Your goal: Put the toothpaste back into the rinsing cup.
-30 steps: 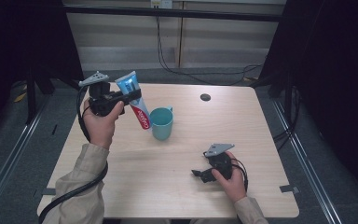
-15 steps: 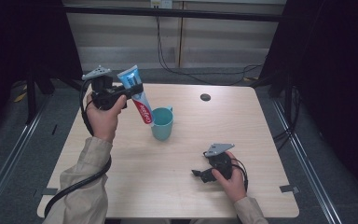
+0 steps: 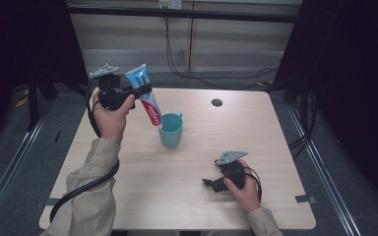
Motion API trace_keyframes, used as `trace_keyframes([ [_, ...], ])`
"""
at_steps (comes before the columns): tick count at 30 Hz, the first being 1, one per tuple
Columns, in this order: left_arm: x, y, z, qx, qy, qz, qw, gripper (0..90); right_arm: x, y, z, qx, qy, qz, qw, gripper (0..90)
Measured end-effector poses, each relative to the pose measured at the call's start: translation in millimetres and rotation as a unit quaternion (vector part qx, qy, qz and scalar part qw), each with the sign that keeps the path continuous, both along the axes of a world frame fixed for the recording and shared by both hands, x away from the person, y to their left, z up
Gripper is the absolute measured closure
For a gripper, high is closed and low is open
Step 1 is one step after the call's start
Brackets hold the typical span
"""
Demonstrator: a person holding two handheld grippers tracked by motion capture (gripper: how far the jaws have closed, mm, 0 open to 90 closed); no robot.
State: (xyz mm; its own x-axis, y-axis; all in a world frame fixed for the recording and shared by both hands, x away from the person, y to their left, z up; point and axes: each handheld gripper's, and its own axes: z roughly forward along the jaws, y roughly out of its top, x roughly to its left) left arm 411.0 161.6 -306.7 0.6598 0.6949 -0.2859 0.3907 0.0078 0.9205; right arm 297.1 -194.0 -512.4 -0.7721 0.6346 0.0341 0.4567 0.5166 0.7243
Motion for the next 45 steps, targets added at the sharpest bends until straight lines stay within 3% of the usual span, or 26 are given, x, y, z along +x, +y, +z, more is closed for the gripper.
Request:
trace_keyframes([
  [14,5.2,-4.5,-1.3,0.003,-0.003,0.009,1.0,73.7,0.1,0.0,0.0,0.0,0.0,0.0,1.0,12.2],
  [45,20.2,-27.3,-28.8,0.017,0.005,0.03,0.9994,73.5,0.0,0.0,0.0,-0.001,-0.002,0.0,1.0,12.3],
])
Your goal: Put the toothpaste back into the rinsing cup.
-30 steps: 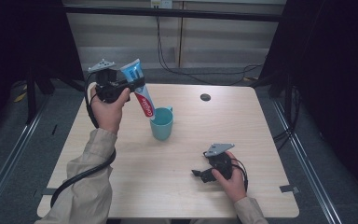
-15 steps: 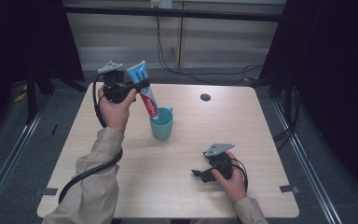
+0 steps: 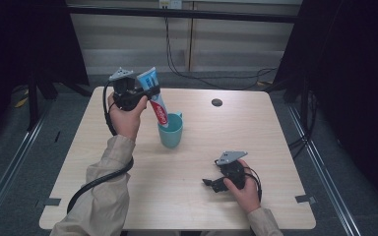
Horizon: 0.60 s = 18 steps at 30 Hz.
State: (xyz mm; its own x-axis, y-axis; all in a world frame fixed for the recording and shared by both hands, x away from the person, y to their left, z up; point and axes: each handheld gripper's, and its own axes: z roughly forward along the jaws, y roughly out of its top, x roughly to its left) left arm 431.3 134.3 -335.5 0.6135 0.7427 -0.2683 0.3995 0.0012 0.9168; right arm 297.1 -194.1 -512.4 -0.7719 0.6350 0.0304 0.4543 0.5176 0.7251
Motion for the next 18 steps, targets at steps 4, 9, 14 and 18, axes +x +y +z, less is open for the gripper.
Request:
trace_keyframes([
  [4,1.5,-1.4,-4.0,0.003,0.0,0.003,1.0,73.4,0.0,0.0,0.0,0.0,0.0,0.0,1.0,12.3],
  [9,3.2,-5.5,-8.6,0.006,0.004,0.006,1.0,73.3,0.0,0.0,0.0,0.0,0.0,0.0,1.0,12.3],
  [14,4.4,-8.0,-13.4,0.007,0.007,0.006,0.9999,73.3,-0.1,0.0,0.0,0.0,0.0,0.0,1.0,12.3],
  [18,5.2,-9.6,-16.7,0.011,0.009,0.009,0.9999,73.3,0.0,0.0,0.0,0.0,0.0,0.0,1.0,12.3],
])
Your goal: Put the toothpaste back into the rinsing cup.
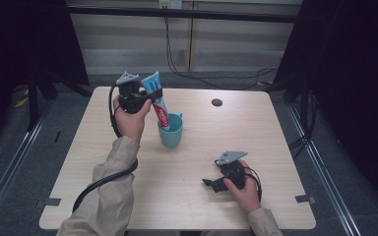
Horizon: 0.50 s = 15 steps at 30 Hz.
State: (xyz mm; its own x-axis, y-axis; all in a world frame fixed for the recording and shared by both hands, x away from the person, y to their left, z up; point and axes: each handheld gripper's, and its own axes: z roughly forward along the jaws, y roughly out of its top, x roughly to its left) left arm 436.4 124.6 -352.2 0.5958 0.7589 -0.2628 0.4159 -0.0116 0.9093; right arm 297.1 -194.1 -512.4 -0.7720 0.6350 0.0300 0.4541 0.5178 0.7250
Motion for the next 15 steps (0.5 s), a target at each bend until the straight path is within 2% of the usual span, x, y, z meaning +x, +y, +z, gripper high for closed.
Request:
trace_keyframes([
  [2,0.4,-0.2,-1.3,0.006,0.0,-0.003,1.0,73.3,0.0,0.0,0.0,0.0,0.0,0.0,1.0,12.3],
  [15,0.9,-5.2,-11.8,0.007,0.005,0.001,1.0,73.2,0.1,0.0,-0.1,0.0,-0.001,0.0,1.0,12.3],
])
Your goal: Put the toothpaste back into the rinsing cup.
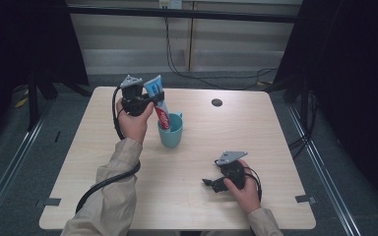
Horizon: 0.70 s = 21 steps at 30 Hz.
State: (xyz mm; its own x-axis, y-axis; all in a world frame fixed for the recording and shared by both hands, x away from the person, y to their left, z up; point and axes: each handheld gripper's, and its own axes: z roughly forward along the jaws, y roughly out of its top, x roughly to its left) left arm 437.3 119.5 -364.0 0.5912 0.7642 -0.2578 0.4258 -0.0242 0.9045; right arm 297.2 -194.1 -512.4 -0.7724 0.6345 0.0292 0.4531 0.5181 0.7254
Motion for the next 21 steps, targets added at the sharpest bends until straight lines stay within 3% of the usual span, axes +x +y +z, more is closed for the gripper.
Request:
trace_keyframes([
  [21,-1.4,-3.7,-18.4,0.009,0.012,0.001,0.9999,73.1,-0.1,0.0,0.0,0.001,0.001,0.0,1.0,12.3],
])
